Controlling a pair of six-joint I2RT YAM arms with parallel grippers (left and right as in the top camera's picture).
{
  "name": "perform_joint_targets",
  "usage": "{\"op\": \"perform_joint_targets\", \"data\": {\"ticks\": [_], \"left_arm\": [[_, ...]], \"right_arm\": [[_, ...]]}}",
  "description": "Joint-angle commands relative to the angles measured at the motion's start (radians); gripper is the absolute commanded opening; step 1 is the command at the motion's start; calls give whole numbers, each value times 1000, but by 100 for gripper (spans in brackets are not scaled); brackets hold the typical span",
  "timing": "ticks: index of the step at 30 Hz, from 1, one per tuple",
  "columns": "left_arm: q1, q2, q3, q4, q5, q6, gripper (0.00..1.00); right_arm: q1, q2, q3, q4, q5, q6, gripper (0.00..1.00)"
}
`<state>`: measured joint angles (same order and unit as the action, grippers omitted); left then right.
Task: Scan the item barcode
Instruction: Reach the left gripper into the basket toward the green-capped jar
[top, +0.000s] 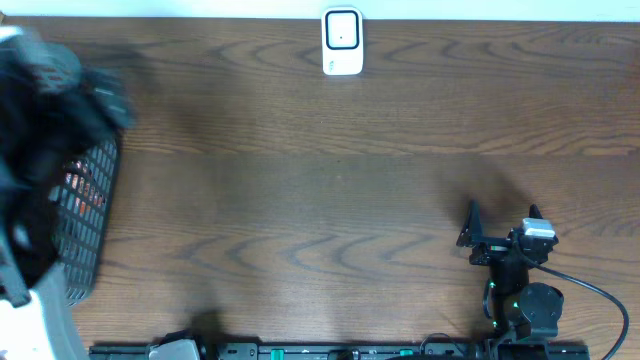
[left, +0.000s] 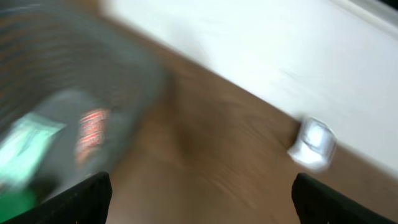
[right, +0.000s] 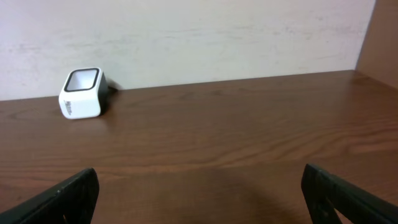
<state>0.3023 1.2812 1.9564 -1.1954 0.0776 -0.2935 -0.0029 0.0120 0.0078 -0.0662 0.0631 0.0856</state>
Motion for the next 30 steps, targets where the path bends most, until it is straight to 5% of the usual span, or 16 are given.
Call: {"op": "perform_joint_targets", "data": {"ticks": [1,5,13,30], "left_arm": [[177,53,39,-77,-97,-208,93],[364,145,31,-223,-97,-344,89],[518,216,-67,-195,-98,-356,87],[557,217,-543,125,-171,-355,92]], "right_arm": [[6,-5,-2,-3,-1,-13,99],[6,-5,-2,-3,-1,-13,99],[6,-5,-2,-3,-1,-13,99],[6,-5,-2,-3,-1,-13,99]]}}
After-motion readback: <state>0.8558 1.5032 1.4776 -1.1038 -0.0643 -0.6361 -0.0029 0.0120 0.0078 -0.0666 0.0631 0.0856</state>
